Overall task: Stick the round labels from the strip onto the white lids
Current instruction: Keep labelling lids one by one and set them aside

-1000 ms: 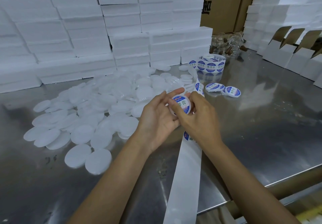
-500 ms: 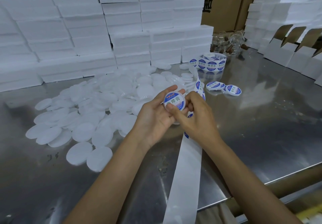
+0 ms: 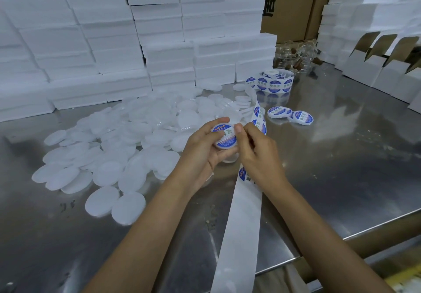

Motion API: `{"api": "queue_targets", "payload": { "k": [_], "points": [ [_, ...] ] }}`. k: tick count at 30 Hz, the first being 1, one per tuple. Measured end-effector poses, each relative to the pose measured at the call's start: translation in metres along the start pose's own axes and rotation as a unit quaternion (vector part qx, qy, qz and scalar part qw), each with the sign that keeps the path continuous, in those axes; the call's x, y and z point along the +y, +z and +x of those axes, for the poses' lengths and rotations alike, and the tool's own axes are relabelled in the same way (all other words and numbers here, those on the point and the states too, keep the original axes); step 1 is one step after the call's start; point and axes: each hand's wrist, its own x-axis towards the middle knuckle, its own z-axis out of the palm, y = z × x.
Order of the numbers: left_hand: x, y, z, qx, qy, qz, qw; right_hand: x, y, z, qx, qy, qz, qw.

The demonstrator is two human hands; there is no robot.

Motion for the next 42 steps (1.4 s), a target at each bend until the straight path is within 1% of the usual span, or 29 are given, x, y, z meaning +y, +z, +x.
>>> {"api": "queue_targets", "payload": {
  "k": [3,5,8,10,12,14,18,21,23,26,30,32,34,37,39,41,42],
  "points": [
    [0.000,-0.001,-0.001,0.012,0.025,0.063,0.998,-0.004,0.002,-0.003,-0.020,0.023,0.005,1.000],
    [0.000,0.000,-0.003,0.028,0.033,0.084,0.996,-0.005,0.003,-0.003,-0.016,0.029,0.014,0.999],
    [-0.001,0.002,-0.005,0.046,0.053,0.100,0.992,-0.007,0.003,-0.002,-0.022,0.048,0.056,0.997],
    [0.000,0.002,-0.005,0.068,0.061,0.107,0.990,-0.009,0.003,-0.002,-0.056,0.068,0.090,0.992],
    [0.000,0.001,-0.005,0.083,0.052,0.112,0.989,-0.011,0.003,-0.002,-0.099,0.083,0.114,0.985],
    [0.000,0.001,-0.005,0.064,0.029,0.097,0.993,-0.012,0.001,-0.002,-0.114,0.098,0.115,0.982],
    [0.000,-0.002,0.000,0.000,0.001,0.080,0.997,-0.010,-0.002,0.000,-0.108,0.117,0.095,0.983],
    [-0.004,-0.002,-0.002,-0.064,-0.008,0.085,0.994,-0.004,-0.003,0.002,-0.064,0.116,0.049,0.990],
    [-0.010,-0.002,-0.004,-0.080,-0.011,0.100,0.992,0.003,-0.006,0.004,-0.030,0.129,0.015,0.991],
    [-0.010,-0.001,-0.004,-0.031,-0.007,0.106,0.994,0.024,-0.022,0.019,0.021,0.183,-0.064,0.981],
    [-0.006,-0.002,0.001,0.012,0.009,0.109,0.994,0.062,-0.062,0.054,0.042,0.283,-0.183,0.941],
    [-0.004,-0.003,0.003,0.033,0.024,0.122,0.992,0.076,-0.079,0.069,0.053,0.324,-0.218,0.919],
    [-0.003,-0.005,0.004,0.060,0.047,0.144,0.987,0.085,-0.090,0.078,0.061,0.351,-0.227,0.906],
    [0.001,-0.010,0.004,0.097,0.092,0.172,0.976,0.091,-0.097,0.086,0.041,0.370,-0.224,0.901],
    [0.004,-0.011,0.004,0.116,0.116,0.193,0.967,0.086,-0.095,0.084,0.044,0.363,-0.253,0.895],
    [0.008,-0.014,0.004,0.128,0.132,0.215,0.959,0.073,-0.086,0.072,0.066,0.321,-0.284,0.901],
    [0.009,-0.015,0.005,0.131,0.137,0.225,0.956,0.067,-0.078,0.063,0.069,0.278,-0.277,0.917]
  ]
}}
